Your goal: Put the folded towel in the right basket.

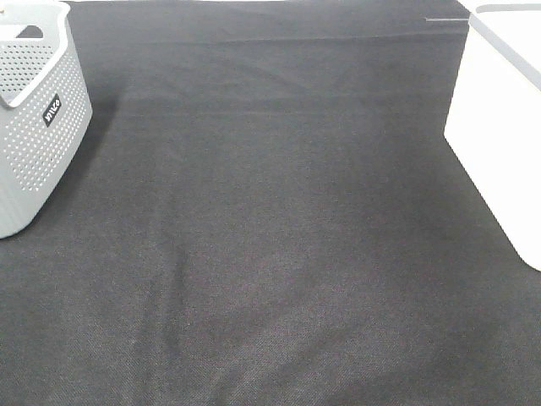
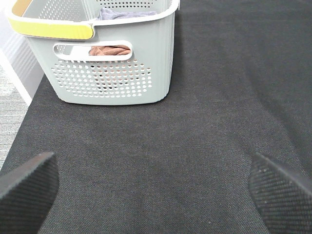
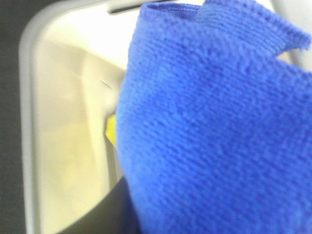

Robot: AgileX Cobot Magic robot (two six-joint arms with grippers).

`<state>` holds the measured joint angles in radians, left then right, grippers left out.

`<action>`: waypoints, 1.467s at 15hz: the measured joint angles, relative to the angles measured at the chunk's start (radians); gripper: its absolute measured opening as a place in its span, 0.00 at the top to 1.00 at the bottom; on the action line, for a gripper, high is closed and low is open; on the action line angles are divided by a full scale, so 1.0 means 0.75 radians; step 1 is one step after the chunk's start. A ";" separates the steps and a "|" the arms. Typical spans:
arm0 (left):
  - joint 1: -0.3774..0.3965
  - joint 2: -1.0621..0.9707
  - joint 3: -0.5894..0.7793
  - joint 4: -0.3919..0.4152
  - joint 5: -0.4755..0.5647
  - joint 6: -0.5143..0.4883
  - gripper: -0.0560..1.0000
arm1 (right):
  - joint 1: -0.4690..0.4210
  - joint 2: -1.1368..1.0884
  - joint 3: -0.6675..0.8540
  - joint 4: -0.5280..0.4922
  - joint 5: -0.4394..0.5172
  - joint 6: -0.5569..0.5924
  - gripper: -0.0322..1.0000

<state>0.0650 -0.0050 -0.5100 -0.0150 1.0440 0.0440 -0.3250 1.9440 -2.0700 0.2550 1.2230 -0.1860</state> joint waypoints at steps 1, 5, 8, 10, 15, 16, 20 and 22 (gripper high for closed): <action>0.000 0.000 0.000 0.000 0.000 0.000 0.01 | 0.000 0.041 0.000 0.000 0.001 0.031 0.81; 0.000 0.000 0.000 0.000 0.000 0.000 0.01 | 0.001 0.127 0.000 -0.020 0.000 0.083 0.13; 0.000 0.000 0.000 0.000 0.000 0.000 0.01 | 0.015 0.108 0.000 -0.029 0.000 0.116 0.04; 0.000 0.000 0.000 0.000 0.000 0.000 0.01 | 0.129 0.047 0.000 -0.045 -0.001 0.157 0.03; 0.000 0.000 0.000 0.000 0.000 0.000 0.01 | 0.375 -0.061 0.061 -0.028 -0.003 0.179 0.03; 0.000 0.000 0.000 0.000 0.000 0.000 0.01 | 0.375 -0.123 0.132 -0.028 -0.003 0.184 0.03; 0.000 0.000 0.000 0.000 0.000 0.000 0.01 | 0.375 -0.575 0.647 -0.036 -0.009 0.175 0.03; 0.000 0.000 0.000 0.000 0.000 0.000 0.01 | 0.375 -0.931 0.983 -0.043 -0.048 0.151 0.03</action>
<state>0.0650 -0.0050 -0.5100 -0.0150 1.0440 0.0440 -0.0440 1.2460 -1.3330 0.2230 1.1870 -0.0730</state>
